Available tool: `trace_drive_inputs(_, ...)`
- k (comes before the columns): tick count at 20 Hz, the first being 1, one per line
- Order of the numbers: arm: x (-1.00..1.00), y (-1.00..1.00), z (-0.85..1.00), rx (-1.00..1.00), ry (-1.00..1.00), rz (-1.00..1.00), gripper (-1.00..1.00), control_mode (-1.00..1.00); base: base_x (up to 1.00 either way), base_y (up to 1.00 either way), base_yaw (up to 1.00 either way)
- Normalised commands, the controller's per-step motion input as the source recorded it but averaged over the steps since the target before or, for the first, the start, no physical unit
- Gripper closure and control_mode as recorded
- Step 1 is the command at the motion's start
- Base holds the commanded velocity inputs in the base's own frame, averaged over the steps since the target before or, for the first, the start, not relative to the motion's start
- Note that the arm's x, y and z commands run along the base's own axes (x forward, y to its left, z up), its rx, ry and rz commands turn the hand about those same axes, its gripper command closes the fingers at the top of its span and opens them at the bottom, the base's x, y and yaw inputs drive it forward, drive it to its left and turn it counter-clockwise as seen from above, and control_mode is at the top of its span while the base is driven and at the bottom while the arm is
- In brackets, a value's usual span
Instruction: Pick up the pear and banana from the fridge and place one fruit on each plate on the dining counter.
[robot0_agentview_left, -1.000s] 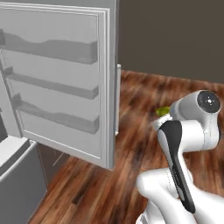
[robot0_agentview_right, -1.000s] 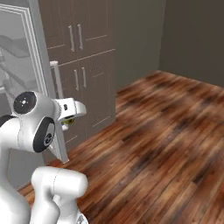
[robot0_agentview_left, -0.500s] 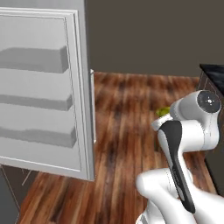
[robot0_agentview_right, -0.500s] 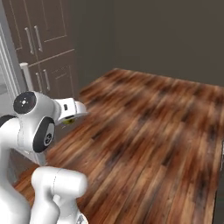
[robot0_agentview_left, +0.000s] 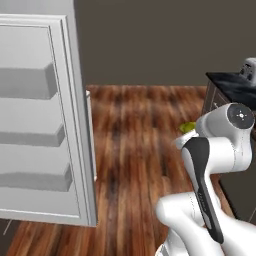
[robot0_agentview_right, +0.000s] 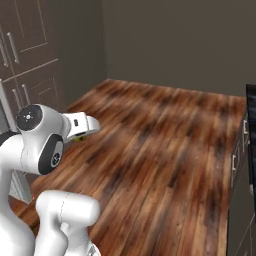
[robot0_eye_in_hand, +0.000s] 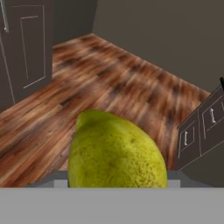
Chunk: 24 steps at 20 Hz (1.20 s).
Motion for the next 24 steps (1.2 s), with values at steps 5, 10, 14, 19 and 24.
trace_drive_inputs(5,0.00,0.00,0.00,0.00,0.00,0.00,1.00,1.00,0.60,0.00,-0.20)
trace_drive_inputs(10,0.00,0.00,0.00,0.00,0.00,0.00,1.00,1.00,0.68,0.02,-0.18)
trace_drive_inputs(14,0.00,0.00,0.00,0.00,0.00,0.00,1.00,1.00,0.75,0.14,-0.19)
trace_drive_inputs(19,0.00,0.00,0.00,0.00,0.00,0.00,1.00,1.00,0.82,0.15,-0.17)
trace_drive_inputs(24,0.00,0.00,0.00,0.00,0.00,0.00,1.00,1.00,0.86,0.22,-0.16)
